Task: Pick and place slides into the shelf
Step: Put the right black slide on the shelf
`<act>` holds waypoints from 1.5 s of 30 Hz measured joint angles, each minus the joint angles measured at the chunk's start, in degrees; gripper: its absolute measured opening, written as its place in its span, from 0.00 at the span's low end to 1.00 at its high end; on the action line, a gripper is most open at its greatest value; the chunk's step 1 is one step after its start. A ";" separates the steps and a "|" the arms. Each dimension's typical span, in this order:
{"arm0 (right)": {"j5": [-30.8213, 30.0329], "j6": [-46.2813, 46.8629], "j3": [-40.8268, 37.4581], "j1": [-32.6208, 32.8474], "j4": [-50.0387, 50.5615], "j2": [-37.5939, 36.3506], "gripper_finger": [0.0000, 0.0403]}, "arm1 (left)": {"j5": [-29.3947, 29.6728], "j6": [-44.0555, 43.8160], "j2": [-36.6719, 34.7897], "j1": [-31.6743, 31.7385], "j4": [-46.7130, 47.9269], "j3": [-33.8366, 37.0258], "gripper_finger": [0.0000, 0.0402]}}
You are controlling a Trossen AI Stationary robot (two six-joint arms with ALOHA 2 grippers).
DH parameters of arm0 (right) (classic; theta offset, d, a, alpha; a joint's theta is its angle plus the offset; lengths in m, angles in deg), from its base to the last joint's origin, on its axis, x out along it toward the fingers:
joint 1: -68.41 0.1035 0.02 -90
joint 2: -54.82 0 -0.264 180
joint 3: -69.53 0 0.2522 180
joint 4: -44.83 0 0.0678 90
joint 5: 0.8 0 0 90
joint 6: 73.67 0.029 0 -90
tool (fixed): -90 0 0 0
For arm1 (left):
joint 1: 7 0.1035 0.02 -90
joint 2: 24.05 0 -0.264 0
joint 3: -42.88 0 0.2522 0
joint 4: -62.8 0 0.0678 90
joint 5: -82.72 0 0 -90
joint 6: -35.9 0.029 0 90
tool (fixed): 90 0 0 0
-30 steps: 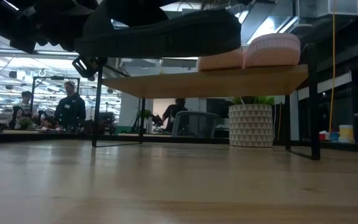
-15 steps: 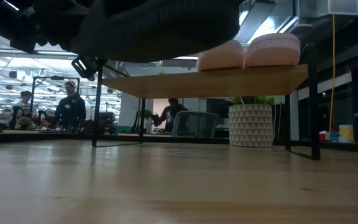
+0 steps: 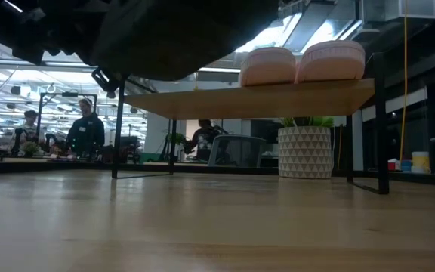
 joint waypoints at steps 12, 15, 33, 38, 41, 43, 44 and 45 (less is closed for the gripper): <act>-4.67 3.08 4.18 2.19 4.37 0.02 0.02 | -3.08 0.26 -7.25 2.41 -2.40 -0.04 0.31; -6.37 3.44 5.04 3.09 6.77 0.09 0.02 | -4.42 1.96 -10.53 3.34 -2.38 -0.09 0.31; -23.88 10.34 8.12 -1.45 7.47 0.04 0.01 | -5.70 13.71 -26.72 0.72 1.93 -0.09 0.31; -25.29 10.45 11.07 -4.55 7.40 0.04 0.01 | -5.24 13.98 -26.97 0.72 5.54 -0.07 0.31; -25.29 10.52 11.93 -6.68 7.53 0.04 0.01 | -5.09 15.55 -26.97 0.72 6.21 -0.07 0.31; -25.29 10.52 12.39 -8.03 8.09 0.04 0.01 | -5.09 16.12 -26.97 0.72 6.25 -0.07 0.31; -25.29 10.76 12.69 -8.66 8.72 0.04 0.01 | -5.09 16.16 -26.97 0.72 6.29 -0.07 0.31; -25.27 11.66 13.02 -9.28 9.83 0.04 0.01 | -5.09 16.16 -26.97 0.72 6.30 -0.07 0.31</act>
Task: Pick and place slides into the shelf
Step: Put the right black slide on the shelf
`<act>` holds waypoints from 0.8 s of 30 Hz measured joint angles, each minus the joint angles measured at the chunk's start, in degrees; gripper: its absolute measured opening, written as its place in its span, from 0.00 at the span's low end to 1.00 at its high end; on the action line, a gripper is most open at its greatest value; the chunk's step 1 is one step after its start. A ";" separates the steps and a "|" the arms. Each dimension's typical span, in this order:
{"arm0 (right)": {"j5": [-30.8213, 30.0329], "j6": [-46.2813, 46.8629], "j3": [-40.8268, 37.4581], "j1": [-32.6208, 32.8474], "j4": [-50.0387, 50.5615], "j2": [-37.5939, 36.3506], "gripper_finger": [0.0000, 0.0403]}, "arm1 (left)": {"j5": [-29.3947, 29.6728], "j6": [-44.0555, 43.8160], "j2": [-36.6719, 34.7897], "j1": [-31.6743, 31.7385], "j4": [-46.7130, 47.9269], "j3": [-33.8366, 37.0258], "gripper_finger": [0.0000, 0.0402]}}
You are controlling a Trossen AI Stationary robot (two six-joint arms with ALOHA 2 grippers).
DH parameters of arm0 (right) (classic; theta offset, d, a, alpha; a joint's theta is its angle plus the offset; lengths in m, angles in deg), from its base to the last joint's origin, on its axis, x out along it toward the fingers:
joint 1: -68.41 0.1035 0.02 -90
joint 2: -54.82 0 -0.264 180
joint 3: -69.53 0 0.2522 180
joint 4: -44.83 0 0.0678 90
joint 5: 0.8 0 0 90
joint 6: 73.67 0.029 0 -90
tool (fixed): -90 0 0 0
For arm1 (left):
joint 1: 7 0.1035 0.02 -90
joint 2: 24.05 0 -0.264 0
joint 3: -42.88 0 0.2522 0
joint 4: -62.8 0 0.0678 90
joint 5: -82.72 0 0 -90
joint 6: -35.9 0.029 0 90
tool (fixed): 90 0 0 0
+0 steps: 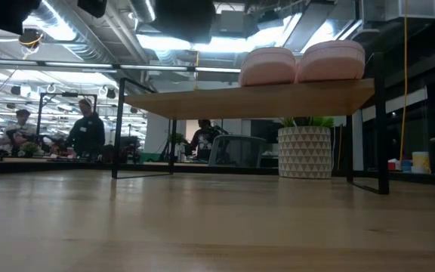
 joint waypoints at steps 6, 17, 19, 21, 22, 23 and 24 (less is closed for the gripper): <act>12.01 14.78 4.65 -3.27 14.58 0.00 0.01 | 0.00 0.21 0.00 0.00 0.25 0.00 0.31; 19.73 24.61 7.89 -5.92 24.10 -0.09 0.01 | 0.03 1.95 0.00 0.00 0.92 0.04 0.31; 19.51 25.68 7.89 -6.64 24.09 -0.10 0.01 | 0.03 1.93 0.00 0.00 0.90 0.04 0.31; 19.41 26.10 7.89 -7.49 24.65 -0.09 0.01 | 0.03 1.91 0.00 0.00 0.90 0.04 0.31; 18.99 26.30 7.89 -7.86 25.22 -0.09 0.01 | 0.03 1.92 0.00 0.00 0.90 0.04 0.31; 18.04 27.22 7.89 -8.16 25.99 -0.09 0.01 | 0.04 1.90 0.00 0.00 0.90 0.04 0.31; 17.28 27.74 7.89 -8.54 27.01 -0.11 0.01 | 0.05 1.90 0.00 0.00 0.90 0.04 0.31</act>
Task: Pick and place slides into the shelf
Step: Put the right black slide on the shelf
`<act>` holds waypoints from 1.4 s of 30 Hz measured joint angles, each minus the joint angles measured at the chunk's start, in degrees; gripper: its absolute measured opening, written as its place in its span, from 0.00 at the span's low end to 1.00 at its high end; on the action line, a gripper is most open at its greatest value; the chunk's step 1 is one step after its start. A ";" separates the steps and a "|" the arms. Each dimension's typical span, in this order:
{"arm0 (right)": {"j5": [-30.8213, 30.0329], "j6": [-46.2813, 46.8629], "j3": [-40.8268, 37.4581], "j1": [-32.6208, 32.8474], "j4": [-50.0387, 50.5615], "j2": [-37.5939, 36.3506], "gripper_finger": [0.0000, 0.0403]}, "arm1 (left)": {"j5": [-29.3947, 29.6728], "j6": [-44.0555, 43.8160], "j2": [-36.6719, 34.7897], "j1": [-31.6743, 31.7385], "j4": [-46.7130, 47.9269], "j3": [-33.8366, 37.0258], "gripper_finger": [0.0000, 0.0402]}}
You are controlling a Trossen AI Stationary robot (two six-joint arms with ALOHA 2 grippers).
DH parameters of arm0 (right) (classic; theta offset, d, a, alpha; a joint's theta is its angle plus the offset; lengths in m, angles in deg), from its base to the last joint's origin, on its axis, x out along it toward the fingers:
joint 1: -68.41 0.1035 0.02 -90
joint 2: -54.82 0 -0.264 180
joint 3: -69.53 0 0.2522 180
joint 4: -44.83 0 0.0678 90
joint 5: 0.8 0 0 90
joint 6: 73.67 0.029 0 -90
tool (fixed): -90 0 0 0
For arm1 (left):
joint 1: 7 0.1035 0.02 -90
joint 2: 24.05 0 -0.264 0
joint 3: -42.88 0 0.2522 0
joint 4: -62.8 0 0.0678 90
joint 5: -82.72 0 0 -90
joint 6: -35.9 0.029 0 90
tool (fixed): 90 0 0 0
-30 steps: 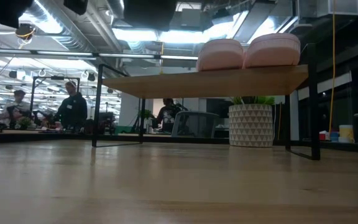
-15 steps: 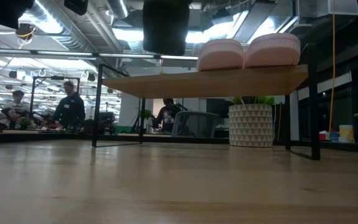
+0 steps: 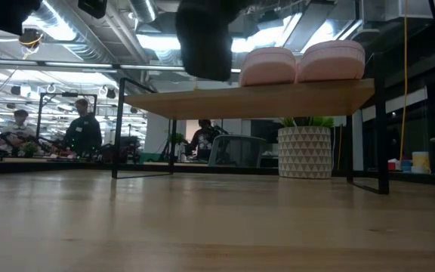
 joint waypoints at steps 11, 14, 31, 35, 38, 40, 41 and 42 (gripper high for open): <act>-0.29 2.77 -0.02 -1.29 5.61 0.02 0.01 | 0.55 0.02 0.00 0.00 0.00 0.00 0.31; -0.18 2.83 -0.02 -1.54 5.24 0.02 0.01 | 1.22 0.02 0.00 0.00 0.00 0.00 0.31; 5.08 2.78 -0.09 -4.77 4.43 1.43 0.01 | 1.97 0.02 0.02 0.00 -0.02 0.00 0.31; 5.39 2.78 -0.11 -5.10 4.83 2.43 0.01 | 1.97 0.02 0.02 0.00 -0.02 0.00 0.31; 5.39 2.97 -0.11 -5.55 5.26 3.37 0.01 | 1.97 0.00 0.02 0.02 -0.02 0.02 0.31; 5.35 2.90 -0.13 -5.85 5.26 3.82 0.01 | 1.97 0.02 0.00 0.00 -0.04 0.02 0.31; 5.28 2.81 -0.13 -5.90 5.09 3.97 0.01 | 1.97 0.01 0.01 0.00 -0.03 0.02 0.31; 5.25 2.68 -0.13 -6.05 5.16 4.05 0.01 | 1.97 0.00 0.02 0.00 -0.02 0.04 0.31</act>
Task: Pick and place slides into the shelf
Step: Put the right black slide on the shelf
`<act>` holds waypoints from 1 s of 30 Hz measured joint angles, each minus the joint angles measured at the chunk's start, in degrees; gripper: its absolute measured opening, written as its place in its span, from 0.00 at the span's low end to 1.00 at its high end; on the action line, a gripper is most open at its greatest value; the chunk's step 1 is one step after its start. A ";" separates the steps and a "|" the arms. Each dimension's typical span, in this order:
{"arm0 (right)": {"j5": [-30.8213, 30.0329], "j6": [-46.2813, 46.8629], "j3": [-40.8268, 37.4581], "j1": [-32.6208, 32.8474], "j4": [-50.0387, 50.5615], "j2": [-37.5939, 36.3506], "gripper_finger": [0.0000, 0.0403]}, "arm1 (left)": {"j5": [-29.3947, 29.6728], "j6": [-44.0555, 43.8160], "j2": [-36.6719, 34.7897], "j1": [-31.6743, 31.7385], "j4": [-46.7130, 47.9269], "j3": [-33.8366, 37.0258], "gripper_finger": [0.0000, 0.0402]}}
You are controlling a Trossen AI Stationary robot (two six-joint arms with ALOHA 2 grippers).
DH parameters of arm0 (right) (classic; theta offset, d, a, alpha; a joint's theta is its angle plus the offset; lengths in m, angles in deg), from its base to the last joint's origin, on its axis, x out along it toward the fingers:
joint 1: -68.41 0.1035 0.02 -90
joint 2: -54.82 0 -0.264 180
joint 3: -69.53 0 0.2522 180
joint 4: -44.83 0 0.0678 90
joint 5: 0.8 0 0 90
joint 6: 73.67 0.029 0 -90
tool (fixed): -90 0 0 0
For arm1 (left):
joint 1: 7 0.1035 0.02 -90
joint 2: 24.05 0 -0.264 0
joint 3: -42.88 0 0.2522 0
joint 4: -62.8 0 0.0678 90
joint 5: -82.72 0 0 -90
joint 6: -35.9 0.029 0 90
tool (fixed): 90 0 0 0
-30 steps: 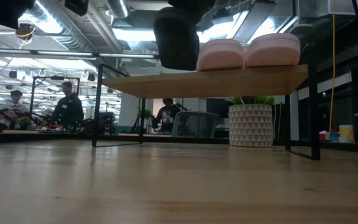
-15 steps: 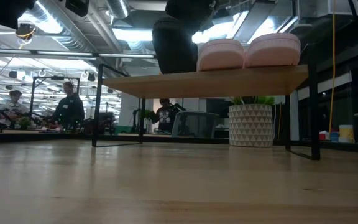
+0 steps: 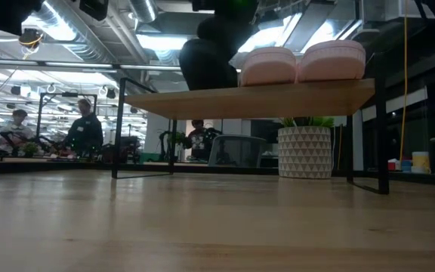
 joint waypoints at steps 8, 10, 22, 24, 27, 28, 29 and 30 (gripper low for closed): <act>-0.02 -0.60 0.00 -0.48 0.73 0.10 0.01 | 0.00 0.02 0.00 0.00 0.02 0.00 0.31; 0.04 -1.43 0.01 -0.48 0.86 0.10 0.02 | -0.02 0.02 -0.01 0.00 0.00 0.00 0.31; 0.44 -1.60 0.00 -0.48 0.90 0.10 0.03 | -0.02 0.01 0.00 0.01 0.02 0.00 0.31; 0.44 -1.69 0.02 -0.48 0.91 0.10 0.03 | -0.02 -0.02 0.00 0.01 0.02 0.00 0.31; 0.73 -1.91 0.02 -0.48 0.91 0.10 0.03 | -0.02 -0.04 0.00 0.00 0.02 0.00 0.31; 1.34 -1.92 0.01 -0.48 0.88 0.09 0.03 | -0.02 -0.07 0.00 0.00 0.02 0.00 0.31; 2.23 -1.74 0.02 -0.48 0.84 0.07 0.03 | -0.02 -0.10 0.00 0.00 0.02 0.00 0.31; 3.10 -1.53 0.02 -0.52 0.82 0.05 0.03 | -0.02 -0.12 0.00 0.01 0.02 0.00 0.31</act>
